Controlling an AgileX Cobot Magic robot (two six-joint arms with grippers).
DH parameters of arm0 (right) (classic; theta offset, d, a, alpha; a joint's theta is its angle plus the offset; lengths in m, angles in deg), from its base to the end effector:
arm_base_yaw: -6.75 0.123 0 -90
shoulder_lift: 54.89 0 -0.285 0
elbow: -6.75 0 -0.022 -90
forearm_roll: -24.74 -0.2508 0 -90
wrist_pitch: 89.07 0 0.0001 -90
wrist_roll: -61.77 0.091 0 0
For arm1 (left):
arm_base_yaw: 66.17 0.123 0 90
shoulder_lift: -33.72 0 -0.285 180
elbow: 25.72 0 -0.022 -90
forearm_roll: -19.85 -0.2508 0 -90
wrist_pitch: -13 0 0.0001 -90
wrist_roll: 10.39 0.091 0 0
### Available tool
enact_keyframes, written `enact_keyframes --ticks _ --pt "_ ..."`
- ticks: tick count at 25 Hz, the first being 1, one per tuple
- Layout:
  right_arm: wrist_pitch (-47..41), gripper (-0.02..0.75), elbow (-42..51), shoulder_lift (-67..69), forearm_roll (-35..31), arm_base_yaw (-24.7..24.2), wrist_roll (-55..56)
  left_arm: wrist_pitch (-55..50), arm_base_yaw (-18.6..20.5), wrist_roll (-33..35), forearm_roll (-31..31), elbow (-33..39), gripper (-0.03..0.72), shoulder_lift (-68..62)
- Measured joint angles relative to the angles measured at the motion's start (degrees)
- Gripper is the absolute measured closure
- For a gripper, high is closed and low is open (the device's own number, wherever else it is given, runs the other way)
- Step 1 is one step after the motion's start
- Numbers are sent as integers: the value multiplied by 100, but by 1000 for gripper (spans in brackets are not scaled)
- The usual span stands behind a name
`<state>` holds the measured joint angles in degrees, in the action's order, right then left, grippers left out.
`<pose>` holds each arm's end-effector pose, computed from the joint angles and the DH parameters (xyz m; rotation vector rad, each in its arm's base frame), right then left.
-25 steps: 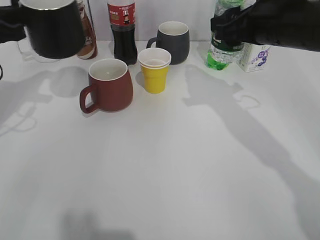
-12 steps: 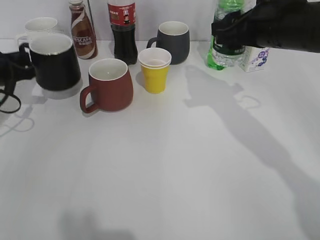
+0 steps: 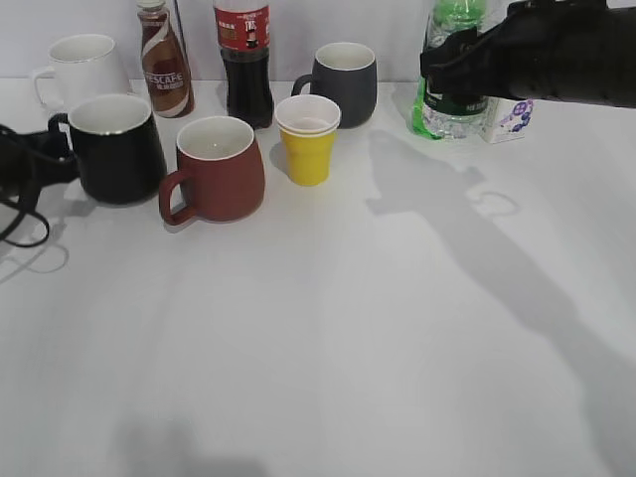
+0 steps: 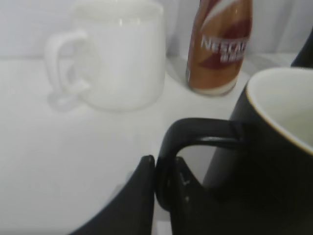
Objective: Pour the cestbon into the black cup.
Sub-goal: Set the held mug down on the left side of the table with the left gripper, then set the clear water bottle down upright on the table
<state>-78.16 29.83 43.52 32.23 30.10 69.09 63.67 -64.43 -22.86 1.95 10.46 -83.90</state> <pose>0.3224 0.1416 0.2605 -0.4099 1.8990 0.2949 0.3486 -0.0110 0.1379 0.1275 1.8174 -0.2085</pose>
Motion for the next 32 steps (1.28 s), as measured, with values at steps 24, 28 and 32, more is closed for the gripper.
enact_keyframes --ticks 24,28,32 --pt "636 272 455 95 -101 -95 18 1147 24 -59 187 1283 391 440" --pt "1352 272 811 603 -310 -340 20 1104 24 -24 316 1587 390 1021" --pt "1940 272 866 1180 -369 -429 101 1055 24 -19 335 1827 390 1563"
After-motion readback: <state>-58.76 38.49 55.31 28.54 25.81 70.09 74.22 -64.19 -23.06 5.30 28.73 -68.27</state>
